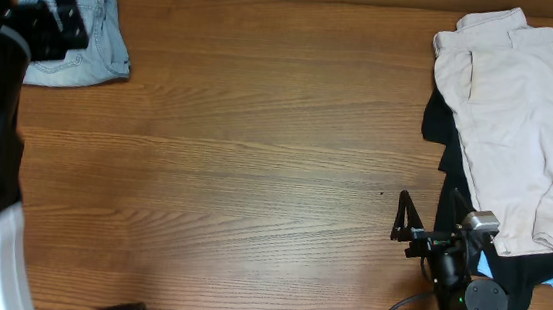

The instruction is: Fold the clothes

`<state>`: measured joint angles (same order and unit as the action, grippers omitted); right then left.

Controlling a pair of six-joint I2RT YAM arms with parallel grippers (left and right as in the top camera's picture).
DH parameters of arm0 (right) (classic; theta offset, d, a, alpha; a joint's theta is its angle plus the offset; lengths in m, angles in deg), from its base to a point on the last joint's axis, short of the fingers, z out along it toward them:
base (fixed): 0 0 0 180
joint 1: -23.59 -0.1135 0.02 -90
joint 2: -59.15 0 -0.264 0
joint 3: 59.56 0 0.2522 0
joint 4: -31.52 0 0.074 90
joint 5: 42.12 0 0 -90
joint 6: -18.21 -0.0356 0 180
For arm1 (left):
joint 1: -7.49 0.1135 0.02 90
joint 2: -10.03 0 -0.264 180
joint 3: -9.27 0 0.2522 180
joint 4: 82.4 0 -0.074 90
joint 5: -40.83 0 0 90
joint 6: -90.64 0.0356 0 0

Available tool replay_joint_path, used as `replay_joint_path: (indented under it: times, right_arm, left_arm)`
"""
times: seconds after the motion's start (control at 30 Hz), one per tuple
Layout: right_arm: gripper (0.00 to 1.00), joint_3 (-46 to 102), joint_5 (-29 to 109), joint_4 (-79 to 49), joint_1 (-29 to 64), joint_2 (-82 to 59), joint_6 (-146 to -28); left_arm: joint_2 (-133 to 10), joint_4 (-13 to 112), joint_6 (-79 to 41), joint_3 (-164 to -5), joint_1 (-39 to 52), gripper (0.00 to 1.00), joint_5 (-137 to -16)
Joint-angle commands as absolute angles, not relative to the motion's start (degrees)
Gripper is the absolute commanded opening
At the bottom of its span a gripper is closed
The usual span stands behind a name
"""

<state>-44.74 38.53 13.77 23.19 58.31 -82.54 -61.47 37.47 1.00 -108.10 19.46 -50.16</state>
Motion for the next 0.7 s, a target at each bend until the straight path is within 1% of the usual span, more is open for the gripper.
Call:
replay_joint_path:
  times: [0.0,0.17,0.37,0.53,0.67]
  right_arm:
    - [1.0,-45.35,39.3,13.97,22.9,58.99,-82.91]
    - [1.0,-45.35,39.3,13.97,22.9,58.99,-82.91]
    - [1.0,-45.35,39.3,13.97,22.9,58.99,-82.91]
    - [1.0,-45.35,39.3,13.94,22.9,58.99,-82.91]
    - [1.0,-45.35,39.3,13.97,22.9,58.99,-82.91]
  left_arm:
    - [-56.77,37.38,2.21,-103.45,19.02,1.0,-47.34]
    - [-46.98,37.34,2.16,-93.13,19.02,1.0,-45.62]
    - [-34.02,38.58,3.5,-75.03,18.98,1.0,-45.55]
    - [-22.76,47.17,2.75,-58.66,17.41,1.0,-46.32]
    - [-14.09,58.26,-1.81,-44.69,15.66,1.0,-47.08]
